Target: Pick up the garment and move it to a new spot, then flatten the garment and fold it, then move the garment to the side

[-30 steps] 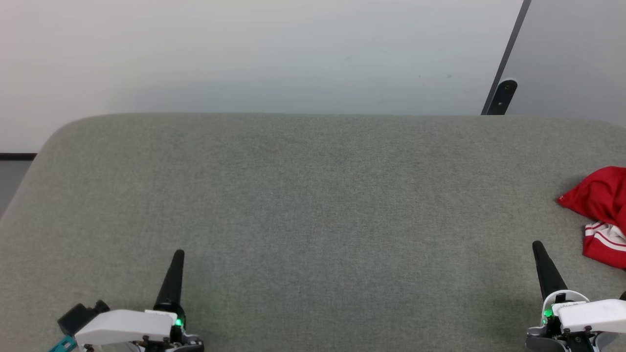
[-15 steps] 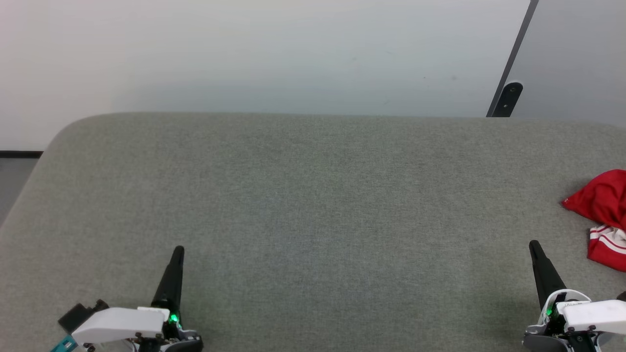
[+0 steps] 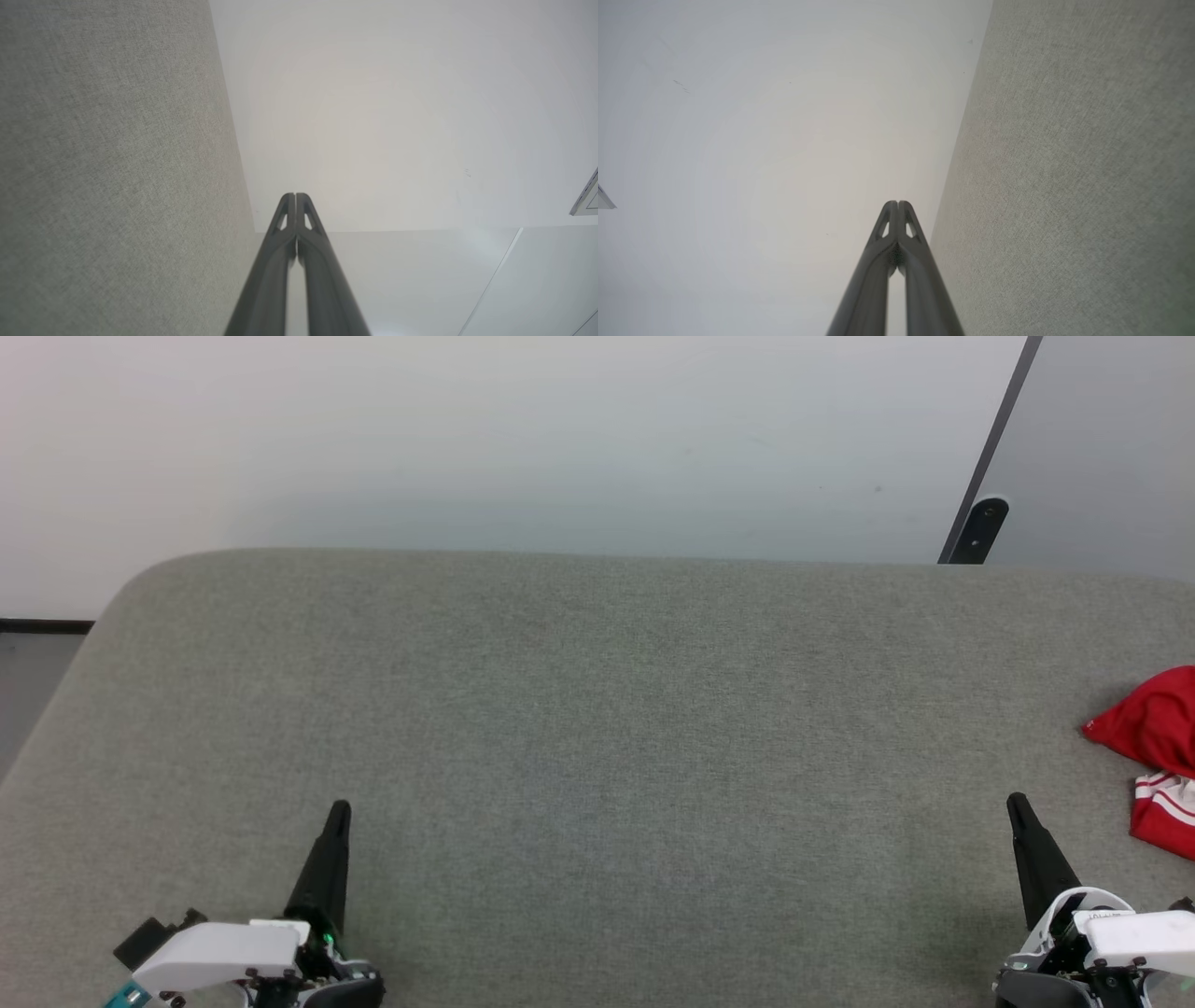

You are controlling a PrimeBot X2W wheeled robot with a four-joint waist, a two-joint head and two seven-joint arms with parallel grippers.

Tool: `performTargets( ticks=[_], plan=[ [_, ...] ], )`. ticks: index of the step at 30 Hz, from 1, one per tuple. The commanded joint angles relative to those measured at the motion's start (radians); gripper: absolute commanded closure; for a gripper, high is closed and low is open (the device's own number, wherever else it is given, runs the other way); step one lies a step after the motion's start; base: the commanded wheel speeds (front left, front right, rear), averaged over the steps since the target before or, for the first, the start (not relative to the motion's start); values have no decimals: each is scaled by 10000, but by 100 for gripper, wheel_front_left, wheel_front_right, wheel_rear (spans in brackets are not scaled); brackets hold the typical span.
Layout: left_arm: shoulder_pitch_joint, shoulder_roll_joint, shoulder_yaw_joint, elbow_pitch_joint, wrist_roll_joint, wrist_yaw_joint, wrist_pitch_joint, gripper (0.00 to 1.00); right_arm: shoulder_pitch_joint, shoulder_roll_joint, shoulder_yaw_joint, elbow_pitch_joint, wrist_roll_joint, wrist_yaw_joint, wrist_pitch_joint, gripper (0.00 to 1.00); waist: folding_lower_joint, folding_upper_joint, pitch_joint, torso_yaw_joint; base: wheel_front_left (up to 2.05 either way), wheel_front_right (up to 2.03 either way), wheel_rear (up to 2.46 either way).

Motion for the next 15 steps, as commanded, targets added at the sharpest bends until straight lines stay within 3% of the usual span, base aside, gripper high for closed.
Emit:
performTargets(
  ticks=[1, 15],
  plan=[
    [-85, 0, 51, 14, -178, -33, 37, 100, -163, 42, -28, 6, 200, -6, 56, 100, 0, 0, -3, 13, 0, 0, 0],
    [-112, -2, 71, 25, -536, -35, 149, 100, -111, 85, -45, 17, 554, -7, 153, 100, 0, 0, -15, 67, 0, 0, 0]
  ],
)
